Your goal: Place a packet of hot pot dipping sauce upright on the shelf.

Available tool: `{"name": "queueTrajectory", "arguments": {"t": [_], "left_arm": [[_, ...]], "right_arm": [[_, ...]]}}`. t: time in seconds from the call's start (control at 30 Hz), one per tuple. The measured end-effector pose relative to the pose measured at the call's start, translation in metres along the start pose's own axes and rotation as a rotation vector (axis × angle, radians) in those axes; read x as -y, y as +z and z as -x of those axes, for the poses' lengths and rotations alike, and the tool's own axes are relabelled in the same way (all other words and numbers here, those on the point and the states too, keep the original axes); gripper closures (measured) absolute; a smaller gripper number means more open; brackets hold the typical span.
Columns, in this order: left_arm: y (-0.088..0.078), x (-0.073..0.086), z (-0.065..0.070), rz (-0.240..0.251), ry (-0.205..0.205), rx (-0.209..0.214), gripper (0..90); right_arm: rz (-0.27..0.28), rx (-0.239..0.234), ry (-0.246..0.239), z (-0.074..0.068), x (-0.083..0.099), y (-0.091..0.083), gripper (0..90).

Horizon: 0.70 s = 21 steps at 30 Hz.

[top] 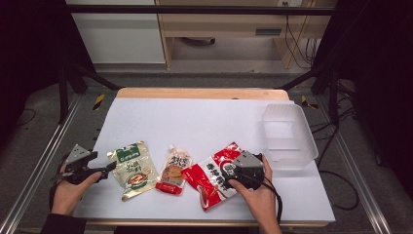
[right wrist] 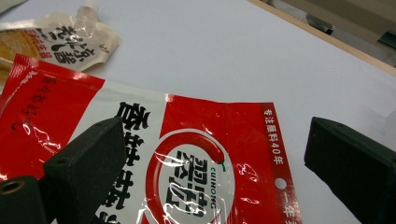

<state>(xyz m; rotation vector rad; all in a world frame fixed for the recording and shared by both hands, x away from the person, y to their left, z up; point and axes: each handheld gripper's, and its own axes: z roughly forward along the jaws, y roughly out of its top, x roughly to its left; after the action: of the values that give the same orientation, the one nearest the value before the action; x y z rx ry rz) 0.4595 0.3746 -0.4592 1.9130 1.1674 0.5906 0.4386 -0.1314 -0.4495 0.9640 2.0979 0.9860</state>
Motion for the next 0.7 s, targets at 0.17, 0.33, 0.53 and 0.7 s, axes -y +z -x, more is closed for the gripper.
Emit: {"name": "queueTrajectory", "arguments": {"t": [0.17,0.33,0.53,0.7], "left_arm": [[0.008,0.0,0.0,-0.03,-0.006,0.013,16.3],[0.016,0.001,0.003,-0.081,0.0,0.058,21.2],[0.017,0.0,0.005,-0.072,-0.047,0.148,28.9],[0.013,-0.001,0.006,-0.072,-0.022,0.164,44.2]], "right_arm": [[-0.017,0.002,-0.016,-0.001,0.0,0.003,6.8],[-0.021,0.003,-0.021,-0.002,0.0,0.003,7.1],[-0.019,0.006,-0.014,-0.001,0.0,0.002,7.4],[-0.023,-0.001,-0.02,-0.002,-0.001,0.002,7.4]]}}
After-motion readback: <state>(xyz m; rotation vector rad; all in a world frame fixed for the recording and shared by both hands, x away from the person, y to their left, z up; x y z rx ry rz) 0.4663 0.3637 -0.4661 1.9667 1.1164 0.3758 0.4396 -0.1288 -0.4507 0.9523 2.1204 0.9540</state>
